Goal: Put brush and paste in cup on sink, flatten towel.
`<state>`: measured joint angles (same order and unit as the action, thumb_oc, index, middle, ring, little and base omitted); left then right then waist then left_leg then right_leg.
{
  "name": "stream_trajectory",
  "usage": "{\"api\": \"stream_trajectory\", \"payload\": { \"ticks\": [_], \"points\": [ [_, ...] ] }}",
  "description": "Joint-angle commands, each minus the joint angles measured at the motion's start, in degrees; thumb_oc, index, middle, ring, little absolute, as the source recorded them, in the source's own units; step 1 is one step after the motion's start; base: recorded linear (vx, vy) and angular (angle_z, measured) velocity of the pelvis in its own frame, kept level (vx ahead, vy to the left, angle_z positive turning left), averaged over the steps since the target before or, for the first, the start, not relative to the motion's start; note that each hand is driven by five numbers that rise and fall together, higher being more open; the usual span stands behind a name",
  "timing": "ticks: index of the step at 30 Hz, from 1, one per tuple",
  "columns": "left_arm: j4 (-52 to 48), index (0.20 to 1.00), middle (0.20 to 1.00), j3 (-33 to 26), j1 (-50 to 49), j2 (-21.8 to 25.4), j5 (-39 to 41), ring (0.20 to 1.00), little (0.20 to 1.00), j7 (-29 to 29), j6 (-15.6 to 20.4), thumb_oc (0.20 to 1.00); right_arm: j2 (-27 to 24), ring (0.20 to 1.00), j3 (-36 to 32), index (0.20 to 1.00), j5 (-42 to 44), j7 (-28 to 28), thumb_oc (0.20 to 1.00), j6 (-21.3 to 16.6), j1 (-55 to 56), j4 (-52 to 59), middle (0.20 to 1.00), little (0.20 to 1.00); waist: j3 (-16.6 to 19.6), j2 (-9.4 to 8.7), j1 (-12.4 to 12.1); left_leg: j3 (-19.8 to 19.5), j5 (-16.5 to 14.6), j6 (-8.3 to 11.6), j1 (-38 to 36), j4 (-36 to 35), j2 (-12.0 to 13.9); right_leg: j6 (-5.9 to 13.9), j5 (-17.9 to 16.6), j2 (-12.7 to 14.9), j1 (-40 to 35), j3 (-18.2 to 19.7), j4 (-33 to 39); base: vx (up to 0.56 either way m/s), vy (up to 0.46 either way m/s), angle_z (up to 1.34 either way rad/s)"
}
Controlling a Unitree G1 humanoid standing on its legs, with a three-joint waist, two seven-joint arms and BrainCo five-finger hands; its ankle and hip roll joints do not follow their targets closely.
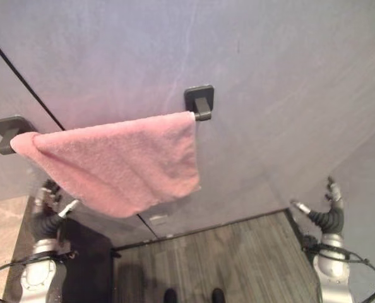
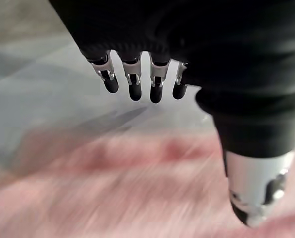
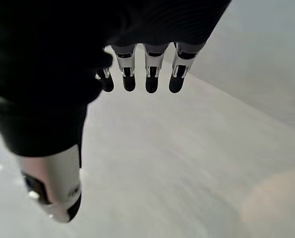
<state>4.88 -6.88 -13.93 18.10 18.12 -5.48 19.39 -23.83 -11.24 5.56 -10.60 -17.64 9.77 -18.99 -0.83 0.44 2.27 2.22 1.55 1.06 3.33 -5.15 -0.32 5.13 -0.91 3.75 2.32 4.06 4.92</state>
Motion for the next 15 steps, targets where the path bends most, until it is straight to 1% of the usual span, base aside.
{"api": "stream_trajectory", "payload": {
  "ticks": [1,2,3,4,5,7,9,10,11,14,15],
  "points": [
    [2.61,1.0,1.0,0.59,1.25,1.86,2.42,1.0,1.0,2.46,2.07,1.0,-1.41,1.0,1.62,1.0,7.47,3.54,1.0,-2.36,-1.34,-3.33,1.0,1.0,2.35,-0.61,0.43,0.45,-0.41,1.82,0.39,0.15,1.95,2.5,-2.77,3.4,2.82,-2.26,0.08,0.0,0.0,0.0],
    [2.63,1.0,1.0,0.59,1.27,1.85,2.42,1.0,1.0,2.46,2.09,1.0,-1.43,1.0,1.63,1.0,7.5,3.57,1.0,-2.4,-1.38,-3.39,1.0,1.0,2.33,-0.6,0.44,0.44,-0.41,1.82,0.38,0.15,1.95,2.5,-2.77,3.4,2.82,-2.27,0.08,-0.02,-0.04,-0.01],
    [5.57,1.0,1.0,2.24,1.42,1.75,1.59,1.0,1.0,2.0,1.76,1.0,0.07,1.0,4.1,1.0,13.51,6.35,1.0,-1.97,-1.6,-8.42,1.0,1.0,2.16,-0.56,0.45,0.53,-0.22,1.98,0.39,0.15,2.12,2.37,-2.73,3.28,2.78,-2.12,0.08,-0.02,-0.046,-0.03],
    [8.19,1.0,1.0,2.97,1.56,1.3,1.7,1.0,1.0,1.87,1.55,1.0,0.88,1.0,5.56,1.0,17.59,8.12,1.0,-1.43,-2.0,-12.06,1.0,1.0,2.11,-0.58,0.36,0.55,-0.09,2.06,0.4,0.15,2.23,2.29,-2.68,3.23,2.72,-2.22,0.08,-0.02,-0.054,-0.03],
    [9.76,1.0,1.0,3.34,1.78,1.08,1.41,1.0,1.0,1.33,1.48,1.0,1.25,1.0,6.19,1.0,19.22,8.62,1.0,-1.15,-2.04,-12.59,1.0,1.0,2.06,-0.51,0.39,0.61,-0.06,2.14,0.36,0.15,2.3,2.23,-2.57,3.21,2.67,-2.27,0.08,-0.01,-0.044,-0.02],
    [14.04,1.0,1.0,4.24,1.96,0.71,0.65,1.0,1.0,0.57,0.91,1.0,1.96,1.0,8.04,1.0,22.76,10.96,1.0,-0.28,-2.22,-17.49,1.0,1.0,2.12,-0.51,0.26,0.54,0.08,2.31,0.34,0.15,2.45,2.08,-2.47,3.12,2.53,-2.47,0.08,0.0,-0.04,0.02],
    [18.17,1.0,1.0,5.59,2.4,0.4,-0.06,1.0,1.0,-0.09,0.12,1.0,2.59,1.0,10.06,1.0,24.61,11.86,1.0,0.95,-2.96,-21.72,1.0,1.0,2.14,-0.47,0.17,0.53,0.23,2.46,0.3,0.15,2.58,1.95,-2.52,3.04,2.43,-2.6,0.08,0.0,-0.018,0.02],
    [18.28,1.0,1.0,5.59,2.49,0.4,-0.06,1.0,1.0,-0.1,0.19,1.0,2.55,1.0,10.1,1.0,24.7,11.94,1.0,0.86,-3.1,-21.91,1.0,1.0,2.1,-0.47,0.2,0.52,0.23,2.46,0.3,0.15,2.58,1.95,-2.51,3.04,2.42,-2.62,0.08,0.0,0.0,0.0],
    [22.47,1.0,1.0,7.19,2.72,0.06,0.2,1.0,1.0,0.98,-0.89,1.0,2.47,1.0,12.17,1.0,24.2,13.27,1.0,2.11,-3.41,-24.05,1.0,1.0,2.07,-0.36,0.2,0.45,0.36,2.57,0.29,0.15,2.69,1.89,-2.47,2.96,2.33,-2.68,0.08,0.0,0.0,0.0],
    [26.88,1.0,1.0,8.07,2.93,-0.43,-0.07,1.0,1.0,0.59,-1.47,1.0,2.46,1.0,12.92,1.0,23.22,12.48,1.0,2.58,-3.69,-25.44,1.0,1.0,2.17,-0.22,0.29,0.34,0.45,2.69,0.28,0.15,2.8,1.92,-2.3,2.88,2.21,-2.93,0.08,0.0,0.0,0.0],
    [26.95,1.0,1.0,8.09,2.98,-0.44,-0.06,1.0,1.0,0.59,-1.43,1.0,2.44,1.0,12.92,1.0,23.24,12.5,1.0,2.56,-3.72,-25.49,1.0,1.0,2.16,-0.21,0.29,0.33,0.45,2.69,0.29,0.15,2.81,1.92,-2.3,2.88,2.21,-2.94,0.08,0.0,0.0,0.0]
  ]
}}
